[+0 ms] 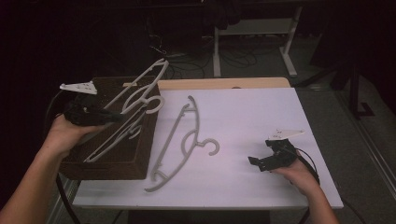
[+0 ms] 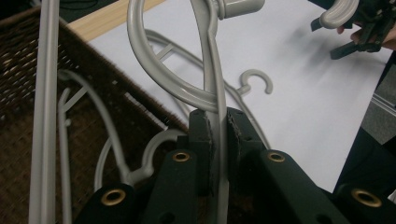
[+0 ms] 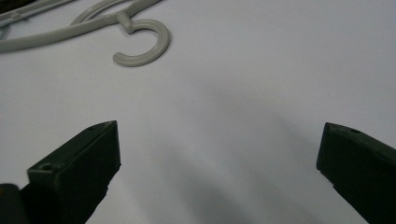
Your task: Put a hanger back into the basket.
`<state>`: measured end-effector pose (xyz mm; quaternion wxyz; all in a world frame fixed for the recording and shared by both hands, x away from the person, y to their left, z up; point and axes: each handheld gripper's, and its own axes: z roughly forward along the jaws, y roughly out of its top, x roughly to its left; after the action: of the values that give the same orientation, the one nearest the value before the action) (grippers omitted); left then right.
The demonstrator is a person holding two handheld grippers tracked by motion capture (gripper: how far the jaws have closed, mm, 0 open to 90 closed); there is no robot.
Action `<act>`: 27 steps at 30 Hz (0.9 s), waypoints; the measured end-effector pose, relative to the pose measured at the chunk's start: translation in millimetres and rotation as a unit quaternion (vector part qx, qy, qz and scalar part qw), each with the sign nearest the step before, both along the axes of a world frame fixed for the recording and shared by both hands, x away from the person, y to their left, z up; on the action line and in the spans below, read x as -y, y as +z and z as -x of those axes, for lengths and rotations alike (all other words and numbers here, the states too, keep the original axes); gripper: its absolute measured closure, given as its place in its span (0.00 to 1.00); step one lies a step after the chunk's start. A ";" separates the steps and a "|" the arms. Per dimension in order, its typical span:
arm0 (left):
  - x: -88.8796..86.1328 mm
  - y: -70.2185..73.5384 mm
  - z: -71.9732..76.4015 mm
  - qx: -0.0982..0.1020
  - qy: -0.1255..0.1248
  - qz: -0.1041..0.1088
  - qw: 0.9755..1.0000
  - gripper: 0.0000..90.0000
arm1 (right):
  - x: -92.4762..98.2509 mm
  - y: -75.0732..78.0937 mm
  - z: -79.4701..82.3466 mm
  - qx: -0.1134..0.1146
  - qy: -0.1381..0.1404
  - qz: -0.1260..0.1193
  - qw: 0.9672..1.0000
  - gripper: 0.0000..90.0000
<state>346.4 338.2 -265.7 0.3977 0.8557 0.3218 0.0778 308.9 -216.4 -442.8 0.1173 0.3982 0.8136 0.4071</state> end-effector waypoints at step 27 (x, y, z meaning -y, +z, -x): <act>-62.0 -69.0 -26.1 -0.069 0.046 -0.002 0.997 0.91 | -1.8 -0.9 -1.6 -0.001 0.003 0.002 1.000 0.00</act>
<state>372.6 400.2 -334.6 0.3694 0.8437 0.3876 0.0379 310.5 -214.6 -443.7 0.1158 0.3962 0.8155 0.4057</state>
